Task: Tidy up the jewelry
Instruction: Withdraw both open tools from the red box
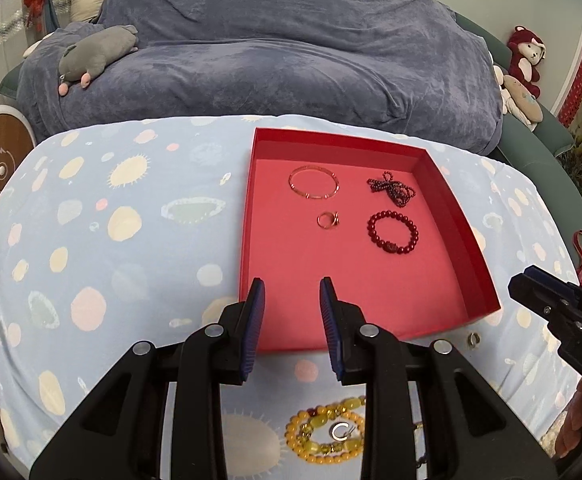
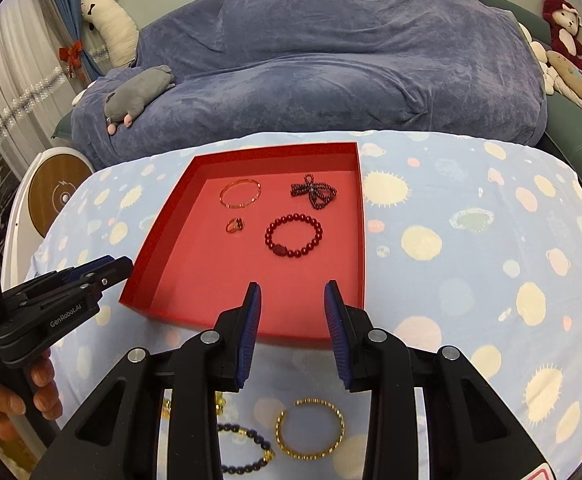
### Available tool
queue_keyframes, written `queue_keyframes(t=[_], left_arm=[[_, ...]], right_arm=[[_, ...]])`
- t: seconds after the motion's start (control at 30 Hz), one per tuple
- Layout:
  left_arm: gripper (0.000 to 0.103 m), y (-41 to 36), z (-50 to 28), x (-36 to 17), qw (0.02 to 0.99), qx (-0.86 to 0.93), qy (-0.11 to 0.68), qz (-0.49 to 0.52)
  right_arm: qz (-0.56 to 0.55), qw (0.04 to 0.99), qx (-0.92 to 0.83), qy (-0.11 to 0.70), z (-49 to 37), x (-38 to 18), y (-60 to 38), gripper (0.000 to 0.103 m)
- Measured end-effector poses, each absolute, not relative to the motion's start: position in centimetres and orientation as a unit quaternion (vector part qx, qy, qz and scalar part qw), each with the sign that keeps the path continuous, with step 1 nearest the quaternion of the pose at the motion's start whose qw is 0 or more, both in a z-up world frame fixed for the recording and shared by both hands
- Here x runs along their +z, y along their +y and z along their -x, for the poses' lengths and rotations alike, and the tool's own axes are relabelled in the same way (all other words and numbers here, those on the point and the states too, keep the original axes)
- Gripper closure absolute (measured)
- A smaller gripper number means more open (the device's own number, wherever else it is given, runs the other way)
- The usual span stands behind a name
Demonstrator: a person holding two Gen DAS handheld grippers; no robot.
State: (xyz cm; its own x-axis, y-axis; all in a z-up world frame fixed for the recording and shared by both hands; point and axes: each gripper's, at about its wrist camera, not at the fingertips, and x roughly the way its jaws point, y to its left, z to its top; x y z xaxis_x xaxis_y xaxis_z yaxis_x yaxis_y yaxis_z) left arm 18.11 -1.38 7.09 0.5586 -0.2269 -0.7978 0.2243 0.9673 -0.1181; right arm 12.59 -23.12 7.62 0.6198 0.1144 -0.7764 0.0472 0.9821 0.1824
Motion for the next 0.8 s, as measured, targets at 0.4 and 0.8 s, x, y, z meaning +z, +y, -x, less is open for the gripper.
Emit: queue_keyframes(t=[0.4,0.8], left_arm=[[0.076,0.6,-10.1,2.6,0.863,-0.118,0.490,0.019],[0.075,0.9,-5.7,-0.1,0.859,-0.113,0.499,0.029]], right_arm=[[-0.101,0.875,0.001,0.473,-4.8,3.1,-21.6,0.071],[-0.132,0.859,-0.022,0.494,-2.2,0.1,-22.7,0.071]])
